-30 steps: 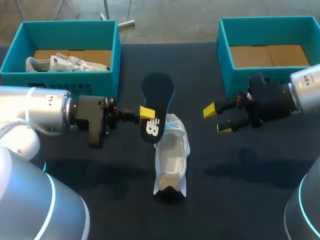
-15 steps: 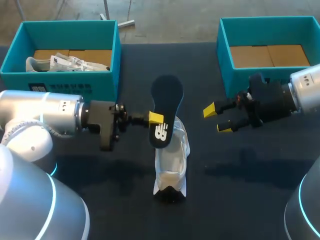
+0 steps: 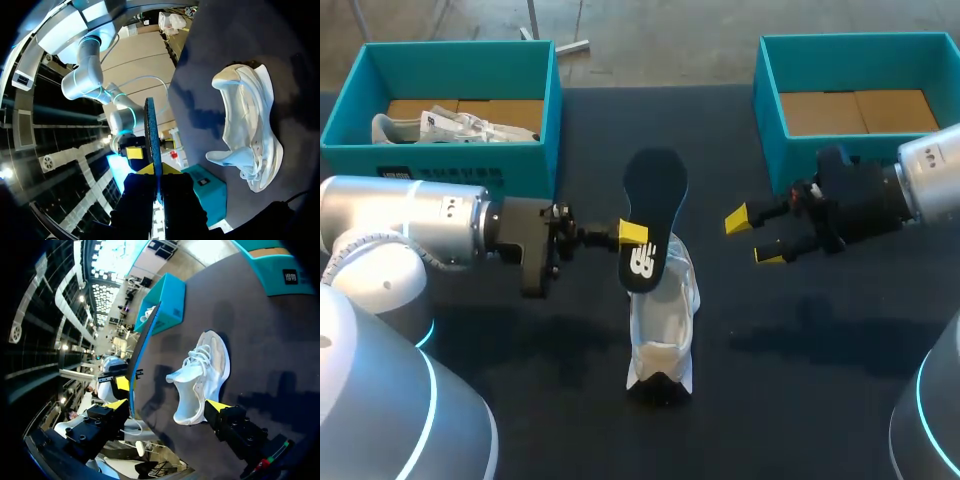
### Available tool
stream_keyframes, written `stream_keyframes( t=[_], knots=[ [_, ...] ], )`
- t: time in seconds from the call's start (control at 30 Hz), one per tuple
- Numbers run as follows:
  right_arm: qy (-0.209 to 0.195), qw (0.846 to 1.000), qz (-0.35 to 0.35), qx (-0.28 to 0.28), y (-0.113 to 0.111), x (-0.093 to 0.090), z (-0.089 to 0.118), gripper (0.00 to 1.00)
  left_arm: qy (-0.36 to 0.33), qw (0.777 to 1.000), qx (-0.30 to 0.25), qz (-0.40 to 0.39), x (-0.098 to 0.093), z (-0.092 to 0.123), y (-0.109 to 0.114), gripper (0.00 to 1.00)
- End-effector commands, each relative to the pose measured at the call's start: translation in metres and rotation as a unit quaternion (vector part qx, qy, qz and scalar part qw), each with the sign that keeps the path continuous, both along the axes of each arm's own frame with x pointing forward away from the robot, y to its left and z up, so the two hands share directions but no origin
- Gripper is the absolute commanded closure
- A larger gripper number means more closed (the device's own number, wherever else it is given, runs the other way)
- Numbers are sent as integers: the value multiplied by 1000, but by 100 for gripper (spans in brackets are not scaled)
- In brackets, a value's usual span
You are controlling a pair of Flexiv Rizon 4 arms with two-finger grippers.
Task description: Take the shoe out of the shoebox, open the shoe tongue, remove and reinsert the insole, then place the shoe into the shoebox
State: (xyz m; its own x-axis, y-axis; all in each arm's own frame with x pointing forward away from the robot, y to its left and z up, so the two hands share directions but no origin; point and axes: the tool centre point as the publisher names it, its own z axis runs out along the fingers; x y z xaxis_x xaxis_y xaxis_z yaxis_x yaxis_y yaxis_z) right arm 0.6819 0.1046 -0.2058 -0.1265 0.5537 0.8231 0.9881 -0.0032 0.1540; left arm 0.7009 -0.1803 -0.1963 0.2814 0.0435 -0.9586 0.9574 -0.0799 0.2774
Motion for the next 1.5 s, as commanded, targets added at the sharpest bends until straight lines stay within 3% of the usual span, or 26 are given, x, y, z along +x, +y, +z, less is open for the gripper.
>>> stream_keyframes(
  t=[0.03, 0.27, 0.73, 1.0, 1.5],
  knots=[
    [11, 998, -10, -56, 19, 8, 15, 0, -1, 1000, 0, 2, -1, -1, -1, 100],
    [20, 988, -26, -149, 40, 14, 41, 0, -1, 1000, 0, 2, -1, -1, -1, 100],
    [37, 936, -48, -347, 69, 18, 76, 0, -1, 1000, 0, 2, -1, -1, -1, 100],
    [37, 904, -46, -423, 93, 23, 83, 0, -1, 1000, 0, 2, -1, -1, -1, 100],
    [47, 853, -86, -513, 129, 23, 88, 0, -1, 1000, 0, 2, -1, -1, -1, 100]
  ],
)
